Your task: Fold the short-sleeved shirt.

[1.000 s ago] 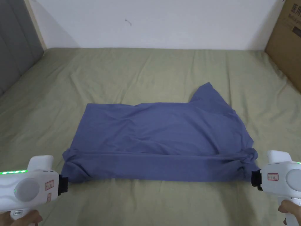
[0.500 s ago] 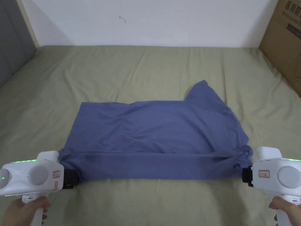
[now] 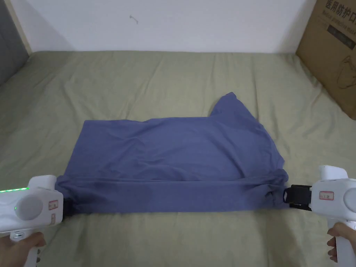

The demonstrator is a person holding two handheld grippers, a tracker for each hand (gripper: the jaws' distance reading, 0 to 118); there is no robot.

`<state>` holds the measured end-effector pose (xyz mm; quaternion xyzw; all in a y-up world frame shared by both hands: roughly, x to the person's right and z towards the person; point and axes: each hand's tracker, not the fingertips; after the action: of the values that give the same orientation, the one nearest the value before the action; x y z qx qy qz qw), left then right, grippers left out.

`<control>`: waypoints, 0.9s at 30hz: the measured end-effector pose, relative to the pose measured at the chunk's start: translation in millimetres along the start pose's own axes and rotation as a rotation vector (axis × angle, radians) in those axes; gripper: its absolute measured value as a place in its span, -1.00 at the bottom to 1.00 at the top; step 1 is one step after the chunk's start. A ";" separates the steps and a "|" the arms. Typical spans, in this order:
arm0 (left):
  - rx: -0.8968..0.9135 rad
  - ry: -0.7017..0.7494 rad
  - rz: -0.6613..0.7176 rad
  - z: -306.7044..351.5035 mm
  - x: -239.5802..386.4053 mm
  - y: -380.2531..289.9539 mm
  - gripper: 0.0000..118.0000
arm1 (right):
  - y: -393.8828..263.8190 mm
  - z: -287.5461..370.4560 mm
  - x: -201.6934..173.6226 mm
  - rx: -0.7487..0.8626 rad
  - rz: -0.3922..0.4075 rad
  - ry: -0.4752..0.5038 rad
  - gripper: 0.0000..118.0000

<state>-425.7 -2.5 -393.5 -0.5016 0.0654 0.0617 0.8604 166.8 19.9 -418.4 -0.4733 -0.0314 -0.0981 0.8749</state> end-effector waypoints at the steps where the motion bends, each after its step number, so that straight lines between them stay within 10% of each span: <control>1: 0.000 -0.002 -0.002 0.3 0.4 0.1 -0.85 | 1.9 -7.1 3.3 -0.018 -0.031 0.022 0.21; 8: -0.009 0.011 -0.046 -1.5 3.8 0.6 -0.85 | -10.4 -58.4 -9.7 -0.097 -0.016 -0.050 0.04; 11: -0.014 0.012 -0.053 -1.6 3.8 1.6 -0.85 | -4.7 -47.5 -20.3 -0.069 0.096 -0.132 -0.88; 27: 0.030 0.015 -0.094 31.3 2.8 3.8 -0.85 | -3.3 8.4 -18.7 -0.041 0.103 -0.087 -0.88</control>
<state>-422.0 26.7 -382.0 -0.4916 0.0490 0.0163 0.8693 148.2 27.9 -413.9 -0.4958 -0.0429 -0.0327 0.8667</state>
